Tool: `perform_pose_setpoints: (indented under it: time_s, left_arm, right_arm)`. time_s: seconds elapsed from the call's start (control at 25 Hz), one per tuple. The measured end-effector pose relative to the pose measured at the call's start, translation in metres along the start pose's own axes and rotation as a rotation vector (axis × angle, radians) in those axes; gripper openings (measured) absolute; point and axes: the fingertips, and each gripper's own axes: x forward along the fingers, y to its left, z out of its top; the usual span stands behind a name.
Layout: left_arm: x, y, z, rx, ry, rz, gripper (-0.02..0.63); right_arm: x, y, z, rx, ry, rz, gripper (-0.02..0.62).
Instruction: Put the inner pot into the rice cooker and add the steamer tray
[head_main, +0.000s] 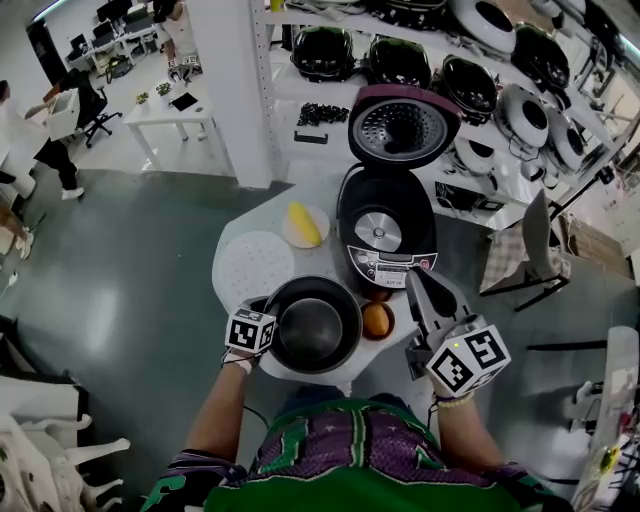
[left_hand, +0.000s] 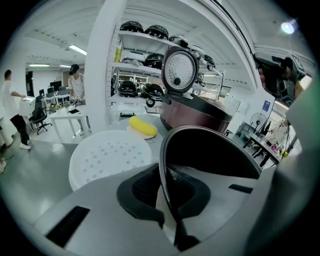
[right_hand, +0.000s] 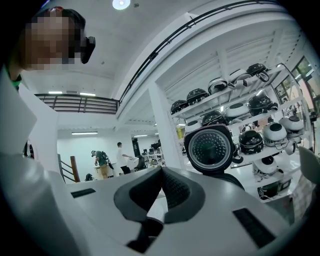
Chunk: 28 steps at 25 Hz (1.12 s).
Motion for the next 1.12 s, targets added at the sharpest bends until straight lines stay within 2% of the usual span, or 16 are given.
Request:
perform_pose_setpoints:
  time_s: [0.32, 0.68, 0.96, 1.12]
  left_arm:
    - [-0.026, -0.008, 0.005, -0.074, -0.040, -0.026, 0.032]
    - [-0.071, -0.017, 0.040, -0.031, -0.112, -0.008, 0.032]
    - [-0.110, -0.018, 0.064, -0.087, -0.170, 0.007, 0.032]
    - [-0.126, -0.018, 0.083, -0.093, -0.207, 0.023, 0.032]
  right_arm:
    - [-0.009, 0.009, 0.009, 0.001, -0.026, 0.006, 0.006]
    - [-0.013, 0.022, 0.027, 0.017, -0.061, 0.011, 0.005]
    - [-0.019, 0.038, 0.051, 0.011, -0.078, -0.001, 0.005]
    - [-0.022, 0.043, 0.062, -0.004, -0.092, -0.008, 0.006]
